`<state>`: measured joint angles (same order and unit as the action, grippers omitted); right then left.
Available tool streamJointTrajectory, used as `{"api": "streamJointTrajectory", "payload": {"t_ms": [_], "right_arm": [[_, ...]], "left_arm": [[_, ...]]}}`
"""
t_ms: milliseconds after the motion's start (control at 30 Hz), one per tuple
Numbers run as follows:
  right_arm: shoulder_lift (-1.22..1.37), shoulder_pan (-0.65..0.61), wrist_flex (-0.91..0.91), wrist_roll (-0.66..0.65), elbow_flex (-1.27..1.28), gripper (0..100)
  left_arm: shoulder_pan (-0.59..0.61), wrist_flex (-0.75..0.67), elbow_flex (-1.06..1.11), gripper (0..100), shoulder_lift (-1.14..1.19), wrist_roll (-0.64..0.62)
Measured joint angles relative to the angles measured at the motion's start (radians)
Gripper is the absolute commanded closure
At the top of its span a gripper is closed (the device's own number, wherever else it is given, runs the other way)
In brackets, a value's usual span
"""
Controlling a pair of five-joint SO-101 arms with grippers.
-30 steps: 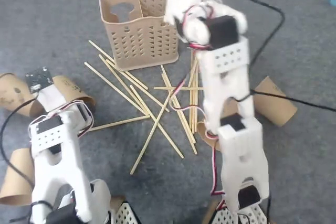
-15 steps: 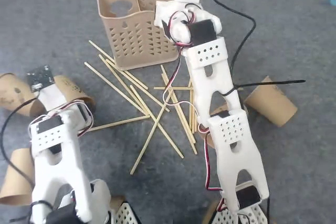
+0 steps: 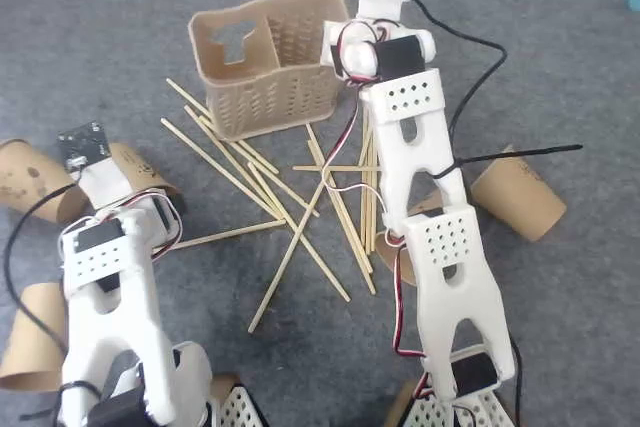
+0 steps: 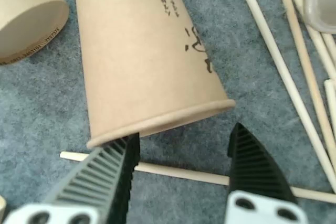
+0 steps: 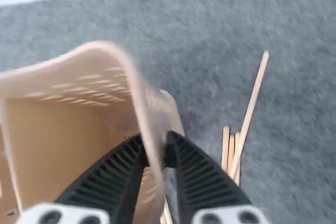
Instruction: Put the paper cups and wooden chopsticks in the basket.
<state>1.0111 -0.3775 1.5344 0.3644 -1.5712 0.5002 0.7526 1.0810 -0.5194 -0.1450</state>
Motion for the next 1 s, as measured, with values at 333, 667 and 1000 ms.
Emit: {"api": "streamJointTrajectory", "payload": {"t_ms": [333,667,1000], "right_arm": [[-0.04,0.089,0.147,0.149,-0.052,99.3],[-0.081,0.184,0.221,0.158,-0.052,99.3],[-0.081,0.132,0.222,0.245,-0.051,99.3]], "left_arm": [[0.0,-0.014,0.0,74,0.0,0.0],[0.0,-0.014,0.0,74,0.0,0.0],[0.0,-0.014,0.0,74,0.0,0.0]]}}
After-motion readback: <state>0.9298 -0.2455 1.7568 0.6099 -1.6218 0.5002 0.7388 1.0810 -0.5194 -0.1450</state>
